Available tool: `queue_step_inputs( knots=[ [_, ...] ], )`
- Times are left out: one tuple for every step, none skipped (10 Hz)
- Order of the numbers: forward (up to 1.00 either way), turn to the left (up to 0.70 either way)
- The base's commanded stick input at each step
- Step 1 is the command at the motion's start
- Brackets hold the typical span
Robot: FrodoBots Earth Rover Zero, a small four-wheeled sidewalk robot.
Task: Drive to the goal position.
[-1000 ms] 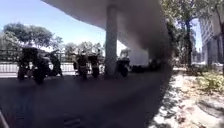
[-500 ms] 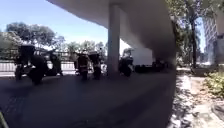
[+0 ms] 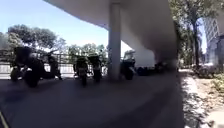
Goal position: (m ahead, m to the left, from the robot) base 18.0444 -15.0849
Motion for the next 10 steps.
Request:
queue_step_inputs(
  knots=[
    [0.45,-0.27],
    [0.45,-0.27],
    [0.45,-0.27],
    [0.45,-0.27],
    [0.45,-0.18],
    [0.45,-0.12],
    [0.45,-0.06],
    [0.45,-0.01],
    [0.45,0.00],
    [0.01,-0.40]
  ],
)
